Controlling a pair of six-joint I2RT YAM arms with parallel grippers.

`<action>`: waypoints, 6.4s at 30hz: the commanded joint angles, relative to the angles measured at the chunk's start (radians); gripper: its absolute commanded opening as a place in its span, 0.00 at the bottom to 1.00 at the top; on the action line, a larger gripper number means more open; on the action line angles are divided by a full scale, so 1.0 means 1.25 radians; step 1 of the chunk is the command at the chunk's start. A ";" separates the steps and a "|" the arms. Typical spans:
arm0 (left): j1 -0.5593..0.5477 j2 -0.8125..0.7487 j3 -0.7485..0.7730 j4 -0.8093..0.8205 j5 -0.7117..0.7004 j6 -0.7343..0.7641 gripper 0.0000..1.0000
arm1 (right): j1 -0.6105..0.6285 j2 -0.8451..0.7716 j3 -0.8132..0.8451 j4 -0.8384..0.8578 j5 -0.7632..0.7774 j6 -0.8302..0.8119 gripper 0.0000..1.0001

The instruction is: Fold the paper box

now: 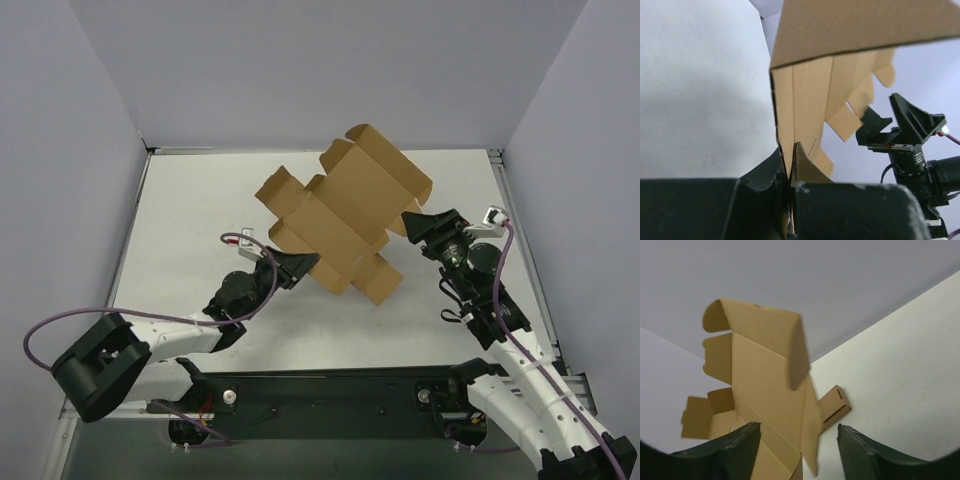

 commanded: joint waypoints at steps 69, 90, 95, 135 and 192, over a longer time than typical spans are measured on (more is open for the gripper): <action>0.292 0.091 0.607 -1.296 0.951 1.051 0.04 | 0.401 0.627 0.733 -0.538 -0.177 -0.953 0.14; 0.470 -0.105 0.631 -0.980 0.655 0.853 0.88 | 0.162 0.395 0.516 -0.363 -0.090 -0.446 0.00; 0.470 -0.073 0.585 -0.955 0.638 0.835 0.88 | 0.076 0.361 0.359 -0.217 -0.135 -0.308 0.00; 0.336 0.167 0.572 -0.994 0.465 0.843 0.50 | 0.056 0.309 -0.003 0.152 -0.237 -0.325 0.00; 0.021 -0.094 0.319 -0.765 0.109 1.093 0.00 | 0.270 0.201 0.030 -0.071 -0.075 0.387 0.70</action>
